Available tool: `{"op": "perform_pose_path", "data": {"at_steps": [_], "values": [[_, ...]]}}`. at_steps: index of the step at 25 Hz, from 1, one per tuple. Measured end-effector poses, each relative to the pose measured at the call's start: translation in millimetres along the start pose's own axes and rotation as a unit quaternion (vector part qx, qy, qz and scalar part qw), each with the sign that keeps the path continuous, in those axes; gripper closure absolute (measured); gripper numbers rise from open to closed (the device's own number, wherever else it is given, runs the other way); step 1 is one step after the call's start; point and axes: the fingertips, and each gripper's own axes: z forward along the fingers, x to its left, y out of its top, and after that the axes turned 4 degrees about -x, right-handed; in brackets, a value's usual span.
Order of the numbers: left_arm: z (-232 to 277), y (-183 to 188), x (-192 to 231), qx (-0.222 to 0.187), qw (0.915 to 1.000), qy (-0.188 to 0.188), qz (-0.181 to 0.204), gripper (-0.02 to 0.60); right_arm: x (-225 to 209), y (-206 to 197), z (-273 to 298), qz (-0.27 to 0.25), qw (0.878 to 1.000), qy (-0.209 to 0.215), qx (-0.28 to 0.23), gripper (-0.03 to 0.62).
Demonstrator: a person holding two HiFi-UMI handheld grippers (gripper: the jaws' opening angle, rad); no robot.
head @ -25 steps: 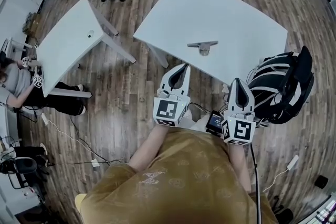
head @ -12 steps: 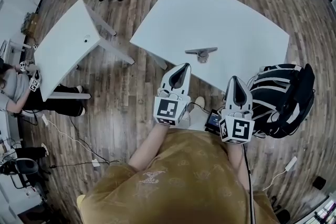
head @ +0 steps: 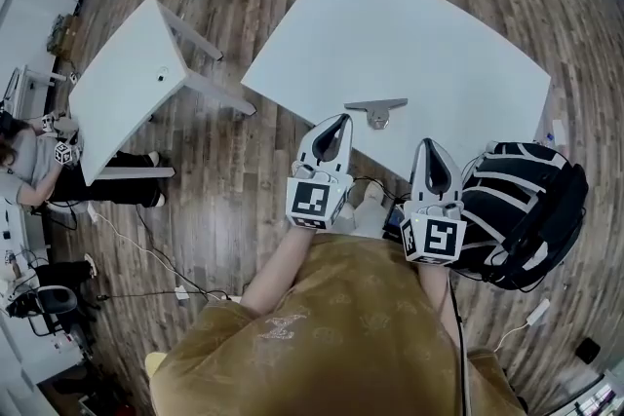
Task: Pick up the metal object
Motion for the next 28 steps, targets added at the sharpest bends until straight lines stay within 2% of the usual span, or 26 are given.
{"op": "perform_pose_path", "data": {"at_steps": [6, 12, 21, 28], "values": [[13, -10, 5, 0.013, 0.9999, -0.002, -0.001, 0.574, 0, -12, 15, 0.009, 1.0, 0.013, 0.013, 0.586], [29, -23, 9, 0.026, 0.9993, -0.028, -0.002, 0.574, -3, -23, 31, 0.008, 0.999, -0.001, 0.031, 0.586], [45, -57, 26, 0.055, 0.9964, -0.065, -0.006, 0.574, 14, -71, 62, -0.009, 0.995, -0.005, 0.095, 0.586], [54, -86, 33, 0.075, 0.9933, -0.087, -0.008, 0.574, 18, -111, 79, 0.048, 0.99, -0.01, 0.132, 0.586]]}}
